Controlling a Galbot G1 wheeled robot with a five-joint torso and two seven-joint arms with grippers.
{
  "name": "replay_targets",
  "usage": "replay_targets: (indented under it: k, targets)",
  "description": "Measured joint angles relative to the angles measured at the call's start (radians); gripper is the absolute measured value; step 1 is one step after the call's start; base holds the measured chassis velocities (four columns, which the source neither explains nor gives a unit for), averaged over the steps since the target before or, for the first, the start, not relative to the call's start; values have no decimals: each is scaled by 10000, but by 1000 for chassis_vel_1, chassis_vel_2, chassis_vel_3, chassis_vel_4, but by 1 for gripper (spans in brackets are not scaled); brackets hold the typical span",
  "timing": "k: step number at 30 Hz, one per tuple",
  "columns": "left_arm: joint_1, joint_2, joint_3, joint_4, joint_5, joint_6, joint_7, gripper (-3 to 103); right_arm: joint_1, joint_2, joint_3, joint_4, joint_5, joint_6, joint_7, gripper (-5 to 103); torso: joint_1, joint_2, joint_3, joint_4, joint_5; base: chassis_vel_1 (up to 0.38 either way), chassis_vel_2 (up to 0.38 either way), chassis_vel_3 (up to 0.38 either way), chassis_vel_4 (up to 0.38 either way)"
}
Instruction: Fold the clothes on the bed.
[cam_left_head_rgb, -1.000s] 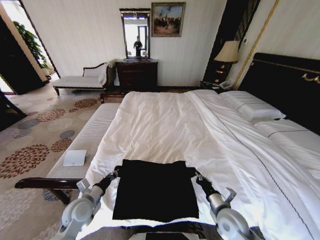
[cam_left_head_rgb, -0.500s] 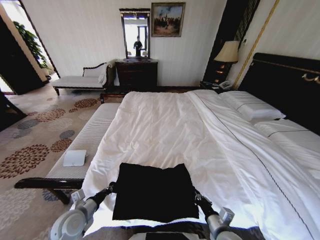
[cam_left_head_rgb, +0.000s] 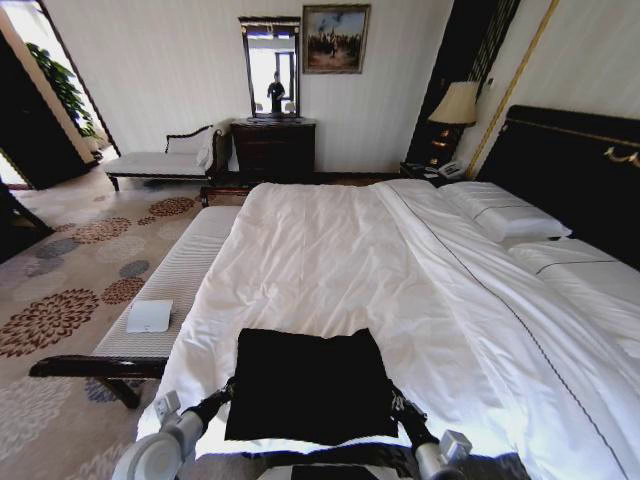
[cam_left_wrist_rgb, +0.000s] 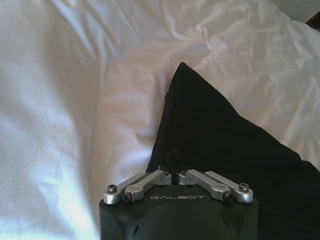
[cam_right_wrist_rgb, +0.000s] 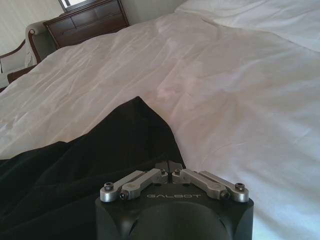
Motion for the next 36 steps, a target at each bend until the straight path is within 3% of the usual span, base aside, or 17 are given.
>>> replay_targets:
  k: [12,19,31,36]
  targets:
    - [-244,-56,49,211,-23,-24,26,1,-744,-167,-91,850,-1002,-147,515,0,0,0,0,0,-1,0,0,0,0]
    - [-522,-72,255,378,-50,-36,9,1,-1081,-335,-10,925,-794,-639,1241,0,0,0,0,0,0,0,0,0,0]
    - [-572,-41,459,343,-54,-9,-12,1,-843,-267,-124,769,-738,-873,1462,0,0,0,1,1,0,0,0,0,0]
    - [-439,-23,481,224,-64,58,-8,1,-1070,-348,-105,970,-705,-1322,1826,0,1,0,0,0,0,0,0,0,0]
